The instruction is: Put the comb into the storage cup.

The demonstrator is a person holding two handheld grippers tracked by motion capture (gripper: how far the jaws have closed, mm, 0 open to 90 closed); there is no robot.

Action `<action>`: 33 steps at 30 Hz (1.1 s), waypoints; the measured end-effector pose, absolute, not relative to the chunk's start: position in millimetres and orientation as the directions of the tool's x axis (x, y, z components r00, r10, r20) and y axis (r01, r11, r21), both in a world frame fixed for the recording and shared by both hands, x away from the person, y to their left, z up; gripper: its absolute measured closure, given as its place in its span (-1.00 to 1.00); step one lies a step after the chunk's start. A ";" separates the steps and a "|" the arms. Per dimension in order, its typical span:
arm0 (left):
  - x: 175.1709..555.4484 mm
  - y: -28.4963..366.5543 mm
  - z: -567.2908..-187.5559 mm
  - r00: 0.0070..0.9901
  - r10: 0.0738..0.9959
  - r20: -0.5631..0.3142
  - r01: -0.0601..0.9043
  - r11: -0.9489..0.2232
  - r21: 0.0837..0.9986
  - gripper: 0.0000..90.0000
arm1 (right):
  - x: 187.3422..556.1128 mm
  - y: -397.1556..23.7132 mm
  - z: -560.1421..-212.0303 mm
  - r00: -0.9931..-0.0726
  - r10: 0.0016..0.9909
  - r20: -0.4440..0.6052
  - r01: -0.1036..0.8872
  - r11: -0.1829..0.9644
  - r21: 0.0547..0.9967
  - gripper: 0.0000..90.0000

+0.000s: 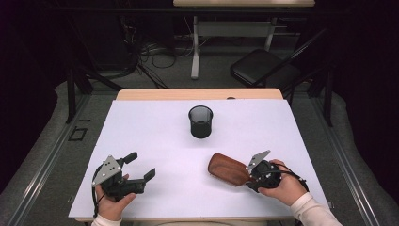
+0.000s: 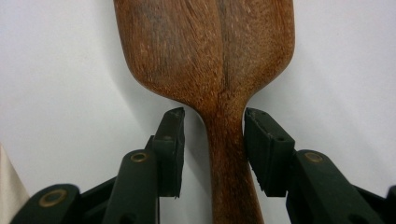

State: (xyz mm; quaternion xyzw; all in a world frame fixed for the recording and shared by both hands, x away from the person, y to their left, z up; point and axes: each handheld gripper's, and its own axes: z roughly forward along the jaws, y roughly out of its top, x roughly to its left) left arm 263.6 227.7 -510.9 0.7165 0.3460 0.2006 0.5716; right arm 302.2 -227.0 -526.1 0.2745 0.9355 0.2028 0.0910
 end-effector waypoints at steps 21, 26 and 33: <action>263.8 227.8 -511.1 0.680 0.724 -0.110 0.267 -0.106 0.958 -0.81 | 301.2 -227.0 -525.8 -0.836 0.540 -0.098 0.454 0.781 0.429 0.53; 263.8 227.8 -511.3 0.680 0.724 -0.114 0.270 -0.102 0.958 -0.81 | 301.3 -226.4 -525.6 -0.843 0.530 -0.092 0.450 0.789 0.419 0.57; 263.9 228.0 -511.3 0.680 0.724 -0.115 0.269 -0.100 0.958 -0.81 | 301.4 -224.7 -525.6 -0.853 0.513 -0.097 0.438 0.804 0.402 0.61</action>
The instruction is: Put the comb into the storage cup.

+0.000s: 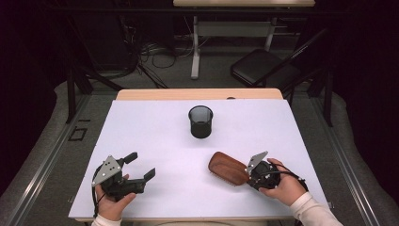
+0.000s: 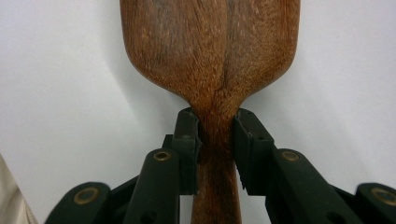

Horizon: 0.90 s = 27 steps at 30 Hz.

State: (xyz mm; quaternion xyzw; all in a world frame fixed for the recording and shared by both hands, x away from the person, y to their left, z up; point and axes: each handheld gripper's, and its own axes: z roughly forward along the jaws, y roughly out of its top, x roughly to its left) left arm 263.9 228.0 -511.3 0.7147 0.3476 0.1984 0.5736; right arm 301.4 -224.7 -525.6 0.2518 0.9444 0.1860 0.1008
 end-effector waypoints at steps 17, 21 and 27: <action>264.2 228.4 -511.5 0.680 0.724 -0.121 0.272 -0.096 0.958 -0.81 | 297.9 -223.1 -524.5 -0.838 0.537 -0.103 0.457 0.791 0.406 0.63; 264.3 228.5 -511.5 0.678 0.725 -0.122 0.273 -0.094 0.957 -0.81 | 297.9 -223.3 -524.1 -0.832 0.547 -0.090 0.470 0.783 0.408 0.63; 264.1 228.6 -511.4 0.678 0.725 -0.120 0.273 -0.097 0.957 -0.81 | 296.2 -223.6 -524.2 -0.824 0.559 -0.089 0.478 0.772 0.418 0.63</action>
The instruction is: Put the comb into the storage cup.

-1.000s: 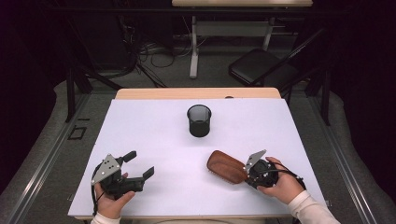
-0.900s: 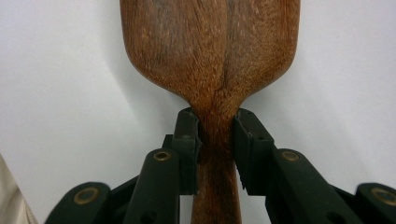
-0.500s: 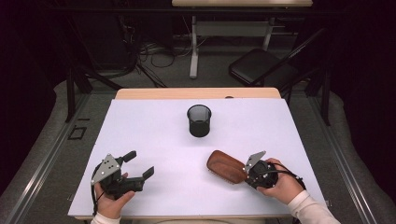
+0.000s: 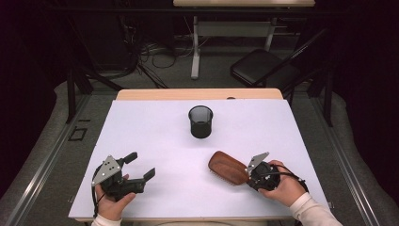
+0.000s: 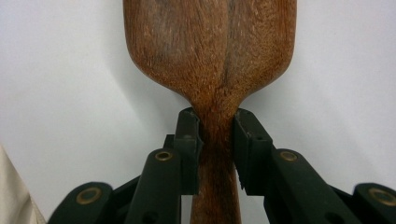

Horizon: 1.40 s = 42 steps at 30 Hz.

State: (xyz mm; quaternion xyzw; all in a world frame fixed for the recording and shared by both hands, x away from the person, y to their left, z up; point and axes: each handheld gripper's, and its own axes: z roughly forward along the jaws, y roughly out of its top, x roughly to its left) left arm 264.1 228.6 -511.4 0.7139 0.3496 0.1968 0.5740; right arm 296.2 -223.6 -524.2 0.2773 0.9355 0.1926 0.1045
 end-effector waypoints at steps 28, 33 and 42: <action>264.4 227.6 -511.8 0.680 0.725 -0.112 0.272 -0.108 0.956 -0.80 | 290.5 -227.9 -514.7 -0.800 0.594 -0.082 0.479 0.715 0.509 0.63; 264.5 227.6 -511.9 0.680 0.724 -0.112 0.273 -0.108 0.956 -0.80 | 290.4 -225.8 -504.2 -0.807 0.583 -0.096 0.455 0.718 0.527 0.63; 264.4 227.7 -511.9 0.680 0.725 -0.111 0.272 -0.110 0.956 -0.80 | 292.2 -220.9 -489.8 -0.806 0.578 -0.123 0.430 0.716 0.550 0.63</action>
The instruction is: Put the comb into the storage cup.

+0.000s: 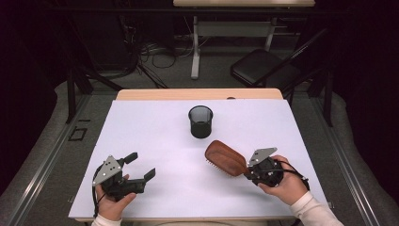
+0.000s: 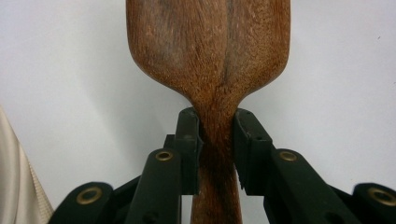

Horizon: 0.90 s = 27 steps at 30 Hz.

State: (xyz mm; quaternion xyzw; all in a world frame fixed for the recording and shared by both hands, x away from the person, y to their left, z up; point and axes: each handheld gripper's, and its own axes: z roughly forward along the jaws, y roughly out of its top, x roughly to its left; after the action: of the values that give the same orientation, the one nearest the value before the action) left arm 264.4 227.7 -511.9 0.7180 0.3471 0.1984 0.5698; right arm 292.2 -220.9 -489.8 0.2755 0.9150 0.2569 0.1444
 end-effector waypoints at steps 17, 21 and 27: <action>266.0 225.0 -512.7 0.686 0.721 -0.101 0.277 -0.130 0.952 -0.80 | 297.4 -210.5 -477.0 -0.823 0.552 -0.132 0.397 0.727 0.560 0.63; 265.7 221.4 -512.1 0.699 0.710 -0.087 0.270 -0.150 0.951 -0.80 | 298.7 -206.8 -473.5 -0.826 0.548 -0.130 0.391 0.724 0.568 0.63; 265.6 212.6 -508.1 0.707 0.707 -0.019 0.238 -0.213 0.948 -0.80 | 300.6 -202.7 -469.5 -0.831 0.542 -0.128 0.386 0.727 0.568 0.63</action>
State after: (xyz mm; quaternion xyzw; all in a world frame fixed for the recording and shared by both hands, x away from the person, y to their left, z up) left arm 265.6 212.6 -508.1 0.7482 0.3155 0.2162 0.5422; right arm 300.6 -202.7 -469.5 0.2528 0.9180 0.2698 0.1439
